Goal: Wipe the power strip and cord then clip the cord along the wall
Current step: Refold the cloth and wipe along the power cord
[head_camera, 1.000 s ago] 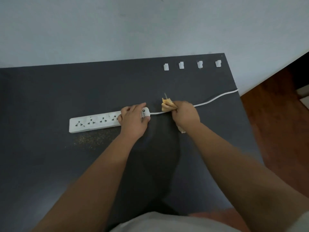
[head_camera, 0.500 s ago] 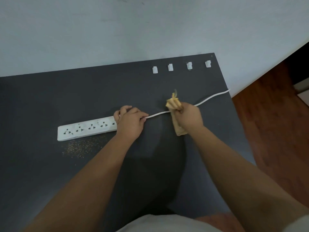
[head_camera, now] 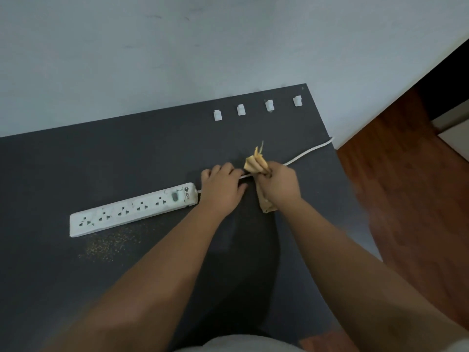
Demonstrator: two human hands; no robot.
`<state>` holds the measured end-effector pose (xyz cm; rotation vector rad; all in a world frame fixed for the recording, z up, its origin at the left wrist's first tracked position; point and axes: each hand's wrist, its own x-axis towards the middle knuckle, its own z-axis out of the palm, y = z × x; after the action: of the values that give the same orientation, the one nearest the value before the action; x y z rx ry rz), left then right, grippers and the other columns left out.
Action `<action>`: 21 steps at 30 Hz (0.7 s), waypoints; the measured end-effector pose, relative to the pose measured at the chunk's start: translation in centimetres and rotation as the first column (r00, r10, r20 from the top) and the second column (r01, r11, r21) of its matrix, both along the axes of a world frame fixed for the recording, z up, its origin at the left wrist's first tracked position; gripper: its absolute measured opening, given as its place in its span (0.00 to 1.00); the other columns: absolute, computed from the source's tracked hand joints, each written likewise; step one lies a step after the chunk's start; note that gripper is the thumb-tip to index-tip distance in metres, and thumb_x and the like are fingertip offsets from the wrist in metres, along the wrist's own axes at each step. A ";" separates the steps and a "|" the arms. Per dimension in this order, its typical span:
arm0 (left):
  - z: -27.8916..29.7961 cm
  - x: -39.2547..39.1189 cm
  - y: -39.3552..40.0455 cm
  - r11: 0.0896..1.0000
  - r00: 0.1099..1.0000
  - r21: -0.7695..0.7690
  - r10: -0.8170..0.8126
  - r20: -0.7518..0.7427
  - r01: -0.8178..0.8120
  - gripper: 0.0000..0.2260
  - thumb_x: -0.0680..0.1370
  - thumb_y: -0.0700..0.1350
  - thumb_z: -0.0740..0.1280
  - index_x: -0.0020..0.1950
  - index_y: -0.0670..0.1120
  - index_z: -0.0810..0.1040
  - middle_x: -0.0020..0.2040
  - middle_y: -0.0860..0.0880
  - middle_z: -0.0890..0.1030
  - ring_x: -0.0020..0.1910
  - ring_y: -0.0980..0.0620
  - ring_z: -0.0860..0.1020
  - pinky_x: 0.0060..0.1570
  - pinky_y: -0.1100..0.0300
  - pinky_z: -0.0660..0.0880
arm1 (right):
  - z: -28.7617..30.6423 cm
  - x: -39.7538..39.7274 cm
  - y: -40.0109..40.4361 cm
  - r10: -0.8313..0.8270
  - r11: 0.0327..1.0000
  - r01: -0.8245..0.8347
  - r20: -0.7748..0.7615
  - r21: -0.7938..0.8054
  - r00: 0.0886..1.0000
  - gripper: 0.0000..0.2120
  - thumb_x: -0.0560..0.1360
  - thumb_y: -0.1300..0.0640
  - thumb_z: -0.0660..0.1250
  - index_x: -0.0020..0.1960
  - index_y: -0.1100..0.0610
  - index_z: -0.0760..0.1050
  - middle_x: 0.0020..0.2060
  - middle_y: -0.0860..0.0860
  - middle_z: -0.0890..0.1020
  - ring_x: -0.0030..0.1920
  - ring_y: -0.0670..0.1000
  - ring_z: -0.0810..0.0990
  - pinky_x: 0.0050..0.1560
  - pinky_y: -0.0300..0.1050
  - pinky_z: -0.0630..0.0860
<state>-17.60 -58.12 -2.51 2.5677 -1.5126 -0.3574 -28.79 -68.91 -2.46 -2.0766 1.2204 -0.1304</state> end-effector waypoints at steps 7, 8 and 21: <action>-0.8 0.5 -2.1 0.998 0.996 -0.067 -0.020 -0.084 0.014 0.07 0.79 0.48 0.63 0.54 0.50 0.79 0.51 0.48 0.78 0.51 0.45 0.78 0.49 0.53 0.67 | 0.4 -3.4 -5.2 -0.179 0.983 0.177 -0.052 -0.041 0.983 0.08 0.73 0.51 0.65 0.42 0.56 0.73 0.37 0.55 0.79 0.43 0.58 0.78 0.38 0.44 0.68; -0.9 0.5 -2.0 0.997 0.995 -0.081 -0.021 -0.095 0.013 0.07 0.79 0.47 0.63 0.53 0.49 0.79 0.51 0.48 0.77 0.50 0.44 0.78 0.48 0.53 0.67 | 0.4 -4.5 -6.2 -0.226 0.973 0.223 -0.055 -0.056 0.973 0.08 0.73 0.52 0.64 0.42 0.56 0.73 0.38 0.56 0.79 0.43 0.59 0.78 0.39 0.45 0.68; -1.5 0.6 -1.5 0.997 0.976 -0.072 -0.009 -0.217 -0.007 0.05 0.79 0.45 0.64 0.51 0.48 0.79 0.50 0.49 0.76 0.49 0.47 0.77 0.46 0.52 0.74 | 0.3 -2.4 -5.4 -0.148 0.989 0.148 0.017 0.011 0.989 0.06 0.74 0.53 0.63 0.49 0.52 0.75 0.40 0.53 0.80 0.45 0.57 0.79 0.41 0.44 0.72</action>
<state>-16.96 -59.57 -4.00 2.3832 -1.4219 -0.5534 -31.23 -74.36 -2.19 -1.9717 1.3617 -0.2101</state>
